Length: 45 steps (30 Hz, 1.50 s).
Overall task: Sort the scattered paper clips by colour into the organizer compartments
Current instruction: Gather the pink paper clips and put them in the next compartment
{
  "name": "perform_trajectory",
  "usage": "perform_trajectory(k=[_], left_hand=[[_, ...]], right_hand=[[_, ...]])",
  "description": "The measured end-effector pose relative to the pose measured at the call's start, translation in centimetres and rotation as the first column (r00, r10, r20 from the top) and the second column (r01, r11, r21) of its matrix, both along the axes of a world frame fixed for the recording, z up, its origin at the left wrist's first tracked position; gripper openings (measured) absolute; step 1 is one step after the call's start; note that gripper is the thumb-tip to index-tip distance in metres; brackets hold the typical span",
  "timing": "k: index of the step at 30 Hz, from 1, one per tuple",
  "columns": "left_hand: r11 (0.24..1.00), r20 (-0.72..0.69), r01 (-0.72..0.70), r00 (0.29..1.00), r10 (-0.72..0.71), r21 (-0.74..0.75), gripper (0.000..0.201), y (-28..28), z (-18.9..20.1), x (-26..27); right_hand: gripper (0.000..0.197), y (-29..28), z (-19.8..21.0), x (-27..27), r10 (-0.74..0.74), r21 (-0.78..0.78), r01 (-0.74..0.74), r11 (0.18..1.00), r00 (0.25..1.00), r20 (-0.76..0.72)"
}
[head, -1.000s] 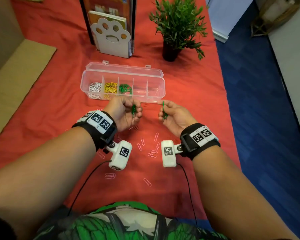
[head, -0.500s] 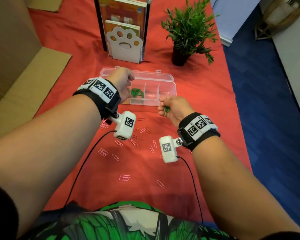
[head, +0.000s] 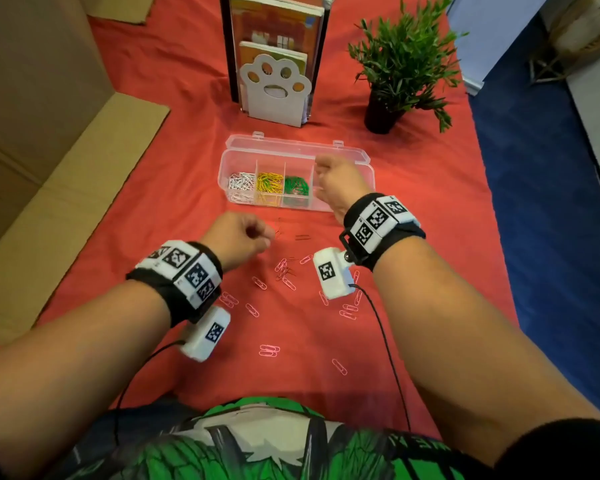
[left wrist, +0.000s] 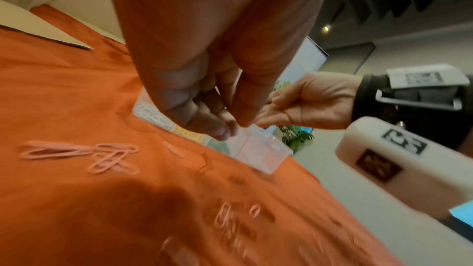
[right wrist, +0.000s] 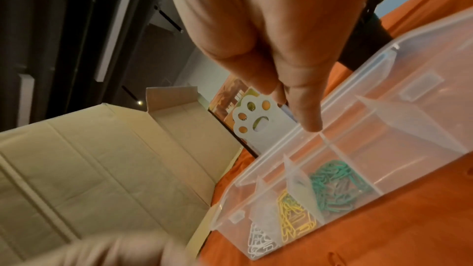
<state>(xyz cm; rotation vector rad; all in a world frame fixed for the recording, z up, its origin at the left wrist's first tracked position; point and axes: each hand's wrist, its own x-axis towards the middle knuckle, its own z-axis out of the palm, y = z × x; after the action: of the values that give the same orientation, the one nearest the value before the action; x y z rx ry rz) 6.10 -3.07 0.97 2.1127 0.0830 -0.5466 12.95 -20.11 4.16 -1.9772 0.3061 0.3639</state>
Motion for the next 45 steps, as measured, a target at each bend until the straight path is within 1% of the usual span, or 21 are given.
perform_trajectory(k=[3, 6, 9, 11, 14, 16, 18, 22, 25, 27, 28, 31, 32, 33, 34, 35, 37, 39, 40, 42, 45], left_hand=[[0.968, -0.059, 0.2, 0.98, -0.193, 0.155, 0.014, 0.8, -0.6, -2.3], [0.895, -0.134, 0.369, 0.929, -0.345, 0.252, 0.014, 0.8, -1.1, -4.1], [0.8, -0.191, 0.516, 0.857, -0.479, 0.306, 0.016, 0.1, -1.5, -5.8], [0.735, -0.214, 0.586, 0.81, -0.546, 0.343, 0.018, -0.5, -1.9, -6.8], [0.627, -0.231, 0.668, 0.736, -0.637, 0.401, 0.025, -1.2, -2.3, -8.0], [0.547, -0.225, 0.708, 0.681, -0.697, 0.447, 0.028, -1.5, -2.4, -8.5], [0.502, -0.212, 0.723, 0.648, -0.732, 0.475, 0.029, -1.8, -2.6, -8.8], [0.433, -0.179, 0.728, 0.596, -0.782, 0.531, 0.025, -2.1, -3.2, -9.2], [0.418, -0.164, 0.74, 0.571, -0.805, 0.527, 0.018, -2.1, -3.5, -9.4], [0.432, -0.143, 0.742, 0.57, -0.809, 0.512, 0.012, -2.1, -3.8, -9.6], [0.448, -0.132, 0.741, 0.576, -0.806, 0.5, 0.012, -2.0, -3.9, -9.7], [0.514, -0.112, 0.726, 0.62, -0.776, 0.457, 0.016, -1.9, -3.9, -9.8], [0.545, -0.105, 0.714, 0.644, -0.758, 0.44, 0.017, -1.8, -3.8, -9.7], [0.579, -0.102, 0.698, 0.671, -0.735, 0.421, 0.017, -1.7, -3.8, -9.6], [0.622, -0.105, 0.676, 0.706, -0.701, 0.394, 0.016, -1.5, -3.8, -9.4], [0.679, -0.116, 0.644, 0.75, -0.652, 0.353, 0.015, -1.3, -3.8, -9.1], [0.822, -0.178, 0.539, 0.841, -0.511, 0.185, 0.013, -1.0, -3.9, -8.5], [0.941, -0.276, 0.336, 0.902, -0.333, -0.037, 0.017, -0.8, -3.5, -8.0], [0.972, -0.331, 0.203, 0.915, -0.231, -0.119, 0.02, -0.8, -3.2, -7.8], [0.967, -0.454, -0.069, 0.889, -0.052, -0.245, 0.025, -0.8, -2.0, -7.5], [0.858, -0.579, -0.321, 0.815, 0.034, -0.401, 0.026, 0.1, -0.8, -6.7]], right_hand=[[0.031, -1.1, 0.1, -2.4, 0.007, 0.005, -0.007, 1.0, 1.0, -0.008], [0.021, -2.2, -0.5, -5.9, 0.164, -0.167, -0.172, 0.971, 0.985, -0.06], [0.017, -3.2, -1.5, -9.8, 0.338, -0.402, -0.382, 0.832, 0.924, -0.177], [0.016, -3.7, -2.3, -12.6, 0.404, -0.487, -0.496, 0.719, 0.868, -0.287], [0.019, -4.0, -3.9, -16.3, 0.427, -0.514, -0.6, 0.612, 0.799, -0.424], [0.022, -4.1, -4.6, -18.3, 0.44, -0.54, -0.64, 0.546, 0.768, -0.466], [0.023, -4.0, -5.1, -20.0, 0.454, -0.572, -0.667, 0.478, 0.745, -0.49], [0.025, -3.6, -5.9, -22.0, 0.448, -0.64, -0.638, 0.428, 0.765, -0.462], [0.032, -3.0, -6.2, -22.8, 0.473, -0.676, -0.614, 0.407, 0.775, -0.419], [0.032, -2.7, -6.0, -22.9, 0.478, -0.657, -0.623, 0.425, 0.771, -0.421], [0.031, -2.9, -6.2, -22.8, 0.464, -0.635, -0.62, 0.462, 0.779, -0.423], [0.022, -3.9, -6.5, -21.4, 0.402, -0.513, -0.595, 0.618, 0.801, -0.444], [0.018, -4.3, -6.6, -20.8, 0.355, -0.459, -0.544, 0.702, 0.827, -0.437], [0.016, -4.7, -6.5, -20.2, 0.278, -0.361, -0.446, 0.819, 0.859, -0.43], [0.02, -5.1, -6.3, -19.7, 0.168, -0.222, -0.284, 0.933, 0.888, -0.429], [0.026, -5.4, -6.2, -19.2, 0.044, -0.079, -0.087, 0.993, 0.898, -0.438], [0.031, -6.3, -6.0, -18.4, -0.125, 0.075, 0.173, 0.982, 0.895, -0.428], [0.027, -7.2, -6.3, -17.8, -0.192, 0.094, 0.241, 0.966, 0.911, -0.365], [0.025, -7.4, -6.5, -17.5, -0.209, 0.079, 0.249, 0.965, 0.919, -0.335], [0.025, -7.9, -7.0, -16.7, -0.222, -0.031, 0.222, 0.975, 0.936, -0.274], [0.019, -7.7, -7.3, -15.2, -0.183, -0.369, 0.111, 0.923, 0.969, -0.166]])
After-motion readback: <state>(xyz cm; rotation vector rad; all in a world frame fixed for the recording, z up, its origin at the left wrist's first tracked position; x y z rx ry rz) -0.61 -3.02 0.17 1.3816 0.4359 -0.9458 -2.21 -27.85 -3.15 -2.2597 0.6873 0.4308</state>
